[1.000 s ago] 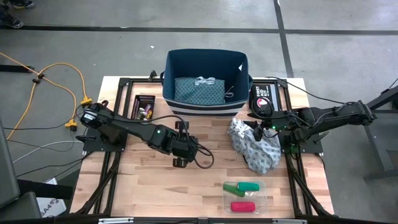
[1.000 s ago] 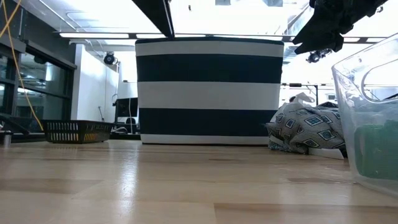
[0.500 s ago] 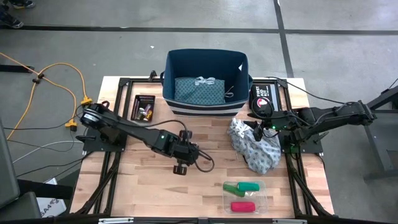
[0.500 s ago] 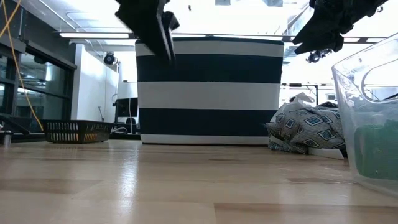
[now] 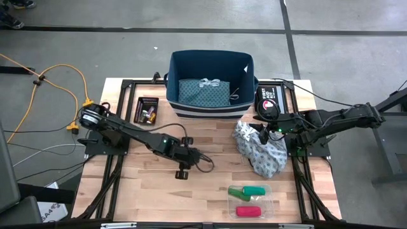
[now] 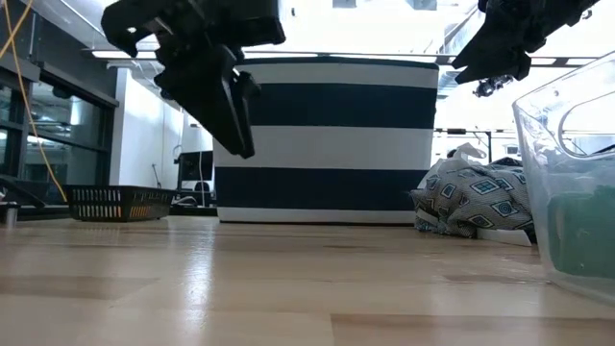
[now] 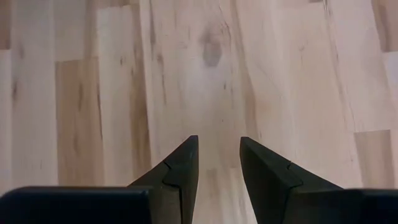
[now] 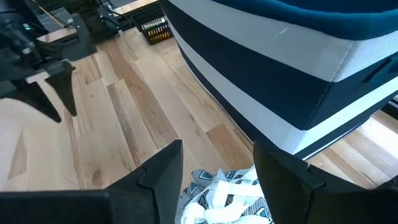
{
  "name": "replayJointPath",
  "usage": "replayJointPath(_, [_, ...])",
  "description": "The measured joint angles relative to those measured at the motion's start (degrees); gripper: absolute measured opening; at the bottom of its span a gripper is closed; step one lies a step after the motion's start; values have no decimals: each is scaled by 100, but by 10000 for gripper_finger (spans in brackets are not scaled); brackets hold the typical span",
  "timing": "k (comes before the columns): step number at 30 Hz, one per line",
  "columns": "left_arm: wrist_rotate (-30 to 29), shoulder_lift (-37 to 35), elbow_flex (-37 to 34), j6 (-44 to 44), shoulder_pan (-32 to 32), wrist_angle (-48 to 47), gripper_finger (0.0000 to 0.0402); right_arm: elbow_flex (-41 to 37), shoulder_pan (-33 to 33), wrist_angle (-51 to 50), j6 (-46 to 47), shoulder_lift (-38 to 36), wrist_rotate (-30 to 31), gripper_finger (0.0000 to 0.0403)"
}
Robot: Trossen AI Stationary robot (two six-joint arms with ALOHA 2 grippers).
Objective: Pick & Place Medicine items
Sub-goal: Put the grey patient gown into the laundry bin
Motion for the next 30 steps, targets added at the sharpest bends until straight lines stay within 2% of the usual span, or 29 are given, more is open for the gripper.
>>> replayJointPath(19, [-95, -2049, -2166, -80, 125, 1275, 111, 0, 0, 0, 0, 0, 2, 184])
replayJointPath(30, [-394, -3766, -3389, 68, 141, 1811, 111, 0, 0, 0, 0, 0, 2, 184])
